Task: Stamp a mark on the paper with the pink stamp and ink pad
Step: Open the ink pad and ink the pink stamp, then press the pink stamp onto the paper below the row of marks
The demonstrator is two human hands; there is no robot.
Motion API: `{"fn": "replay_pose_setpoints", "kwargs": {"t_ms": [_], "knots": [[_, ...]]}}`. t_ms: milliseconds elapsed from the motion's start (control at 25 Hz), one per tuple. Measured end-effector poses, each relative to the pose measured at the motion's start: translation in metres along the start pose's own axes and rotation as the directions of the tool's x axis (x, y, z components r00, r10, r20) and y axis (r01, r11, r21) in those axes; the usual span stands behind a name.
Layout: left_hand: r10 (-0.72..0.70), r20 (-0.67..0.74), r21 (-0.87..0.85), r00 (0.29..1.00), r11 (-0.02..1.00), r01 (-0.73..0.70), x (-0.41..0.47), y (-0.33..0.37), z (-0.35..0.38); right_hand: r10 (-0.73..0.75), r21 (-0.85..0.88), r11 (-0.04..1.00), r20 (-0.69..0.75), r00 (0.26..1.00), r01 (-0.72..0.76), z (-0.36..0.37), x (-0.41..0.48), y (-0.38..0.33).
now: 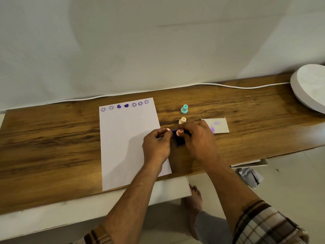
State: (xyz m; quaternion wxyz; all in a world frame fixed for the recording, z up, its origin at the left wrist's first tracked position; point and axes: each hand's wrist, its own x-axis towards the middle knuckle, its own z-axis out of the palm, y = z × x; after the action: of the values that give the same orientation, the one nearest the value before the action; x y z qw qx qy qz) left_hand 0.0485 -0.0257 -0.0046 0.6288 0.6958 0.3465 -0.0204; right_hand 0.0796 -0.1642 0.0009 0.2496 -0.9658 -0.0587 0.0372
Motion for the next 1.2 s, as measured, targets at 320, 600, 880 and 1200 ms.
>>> {"fn": "replay_pose_setpoints", "kwargs": {"t_ms": [320, 600, 880, 1200], "knots": [[0.011, 0.0, 0.022, 1.0, 1.0, -0.011, -0.003, 0.002, 0.0, -0.019, -0.053, 0.998, -0.068, 0.997, 0.016, 0.001, -0.006, -0.014], [0.001, 0.003, 0.03, 1.0, 1.0, -0.001, -0.005, 0.006, -0.001, -0.016, -0.022, 1.0, -0.066, 0.998, 0.014, -0.002, -0.006, -0.012], [0.115, -0.048, 0.001, 0.992, 0.993, -0.115, 0.002, 0.019, -0.024, -0.09, -0.002, 0.996, -0.088, 0.992, 0.09, -0.011, -0.005, -0.022], [0.134, -0.137, -0.027, 0.982, 0.99, -0.139, 0.022, 0.012, -0.071, 0.0, 0.183, 0.983, -0.122, 0.993, 0.022, -0.005, 0.008, -0.073]]}}
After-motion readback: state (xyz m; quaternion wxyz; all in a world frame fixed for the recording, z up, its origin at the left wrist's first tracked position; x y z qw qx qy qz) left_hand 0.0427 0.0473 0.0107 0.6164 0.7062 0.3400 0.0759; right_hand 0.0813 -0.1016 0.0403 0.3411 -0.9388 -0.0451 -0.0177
